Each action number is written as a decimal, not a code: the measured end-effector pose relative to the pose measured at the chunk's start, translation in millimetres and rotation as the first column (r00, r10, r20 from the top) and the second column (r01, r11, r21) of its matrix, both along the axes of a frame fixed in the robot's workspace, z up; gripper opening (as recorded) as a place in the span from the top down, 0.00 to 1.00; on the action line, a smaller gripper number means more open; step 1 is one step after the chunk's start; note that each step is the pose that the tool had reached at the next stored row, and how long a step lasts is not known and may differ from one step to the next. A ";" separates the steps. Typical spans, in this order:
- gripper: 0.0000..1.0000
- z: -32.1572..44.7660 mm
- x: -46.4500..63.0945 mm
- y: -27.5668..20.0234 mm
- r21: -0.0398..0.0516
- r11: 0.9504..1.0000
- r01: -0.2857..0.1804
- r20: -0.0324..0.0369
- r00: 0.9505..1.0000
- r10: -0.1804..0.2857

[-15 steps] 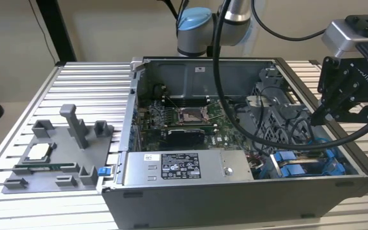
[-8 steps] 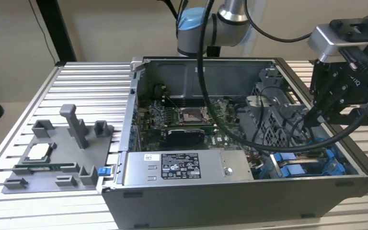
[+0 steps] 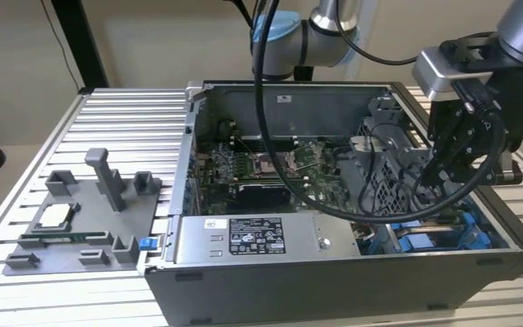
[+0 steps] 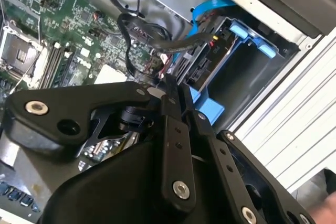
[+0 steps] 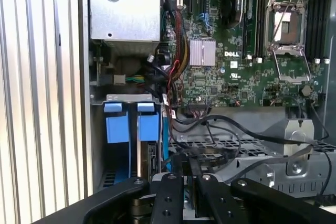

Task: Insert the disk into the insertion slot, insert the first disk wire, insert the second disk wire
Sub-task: 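Insert the second disk wire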

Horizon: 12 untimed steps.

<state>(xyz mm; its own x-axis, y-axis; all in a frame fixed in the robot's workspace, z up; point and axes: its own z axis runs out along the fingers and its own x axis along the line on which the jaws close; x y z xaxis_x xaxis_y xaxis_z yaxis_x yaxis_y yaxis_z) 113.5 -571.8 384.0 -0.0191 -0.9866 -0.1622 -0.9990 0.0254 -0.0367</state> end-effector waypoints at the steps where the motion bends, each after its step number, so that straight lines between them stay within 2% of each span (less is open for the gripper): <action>1: 1.00 -0.7 -1.4 0.0 -0.002 1.000 0.000 0.009 1.000 0.000; 5: 1.00 -2.6 -5.0 0.0 -0.012 1.000 0.002 0.049 0.999 -0.001; 7: 1.00 -3.3 -5.8 0.1 -0.019 1.000 0.002 0.072 0.997 -0.001; 10: 1.00 -4.7 -6.1 0.1 -0.026 1.000 0.003 0.103 0.995 0.000; 12: 1.00 -5.9 -6.1 0.0 -0.029 1.000 0.003 0.120 0.993 0.000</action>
